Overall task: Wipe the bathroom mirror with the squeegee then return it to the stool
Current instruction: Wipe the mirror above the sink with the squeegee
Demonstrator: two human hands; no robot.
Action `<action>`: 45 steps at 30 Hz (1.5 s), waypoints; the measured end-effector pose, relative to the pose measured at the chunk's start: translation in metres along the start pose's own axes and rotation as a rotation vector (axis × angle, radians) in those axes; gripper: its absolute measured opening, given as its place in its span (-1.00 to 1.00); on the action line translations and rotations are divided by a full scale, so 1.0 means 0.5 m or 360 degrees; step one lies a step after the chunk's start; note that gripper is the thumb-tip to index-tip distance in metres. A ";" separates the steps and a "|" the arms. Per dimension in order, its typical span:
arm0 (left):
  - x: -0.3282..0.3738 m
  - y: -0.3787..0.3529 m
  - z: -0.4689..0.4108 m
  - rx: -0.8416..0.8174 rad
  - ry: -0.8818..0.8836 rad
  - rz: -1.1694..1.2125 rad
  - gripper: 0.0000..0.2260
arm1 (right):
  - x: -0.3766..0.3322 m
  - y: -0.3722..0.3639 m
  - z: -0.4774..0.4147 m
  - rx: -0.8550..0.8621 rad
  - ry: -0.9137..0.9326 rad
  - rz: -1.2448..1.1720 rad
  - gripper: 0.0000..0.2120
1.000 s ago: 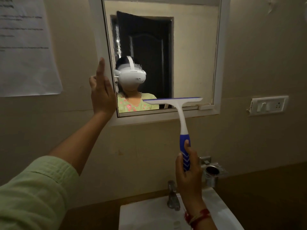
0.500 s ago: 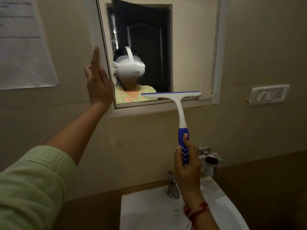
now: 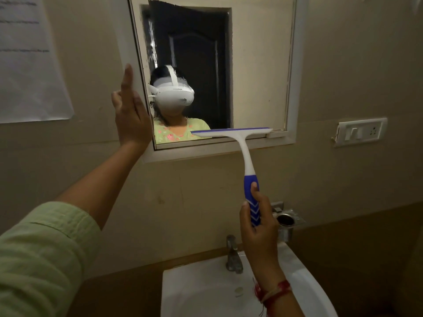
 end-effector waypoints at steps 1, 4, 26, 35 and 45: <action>0.000 0.001 0.000 0.0001 -0.0005 0.0000 -0.60 | 0.002 0.000 0.002 -0.0010 -0.0006 -0.0002 -0.63; 0.003 0.002 0.001 -0.0013 -0.0042 0.0003 -0.60 | 0.006 0.001 0.003 -0.0015 -0.0046 0.0033 -0.62; 0.003 0.010 -0.004 -0.0033 -0.0087 -0.0055 -0.59 | -0.255 0.044 -0.172 0.0177 0.0474 -0.0148 -0.65; 0.001 0.011 -0.002 -0.0063 0.0011 -0.0005 -0.58 | -0.399 0.035 -0.305 0.0217 0.0829 0.0120 -0.64; 0.007 0.012 0.001 -0.0073 0.0048 -0.0007 -0.59 | -0.516 0.031 -0.436 0.0276 0.0954 0.0144 -0.63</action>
Point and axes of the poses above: each hand's wrist, its own z-axis away from the middle knuckle, its own y-axis out of the back of the hand, x = y × z, the point moved 4 cm from there along -z, towards the middle knuckle, and after that the axes turned 14 degrees about -y, right-handed, at the moved point
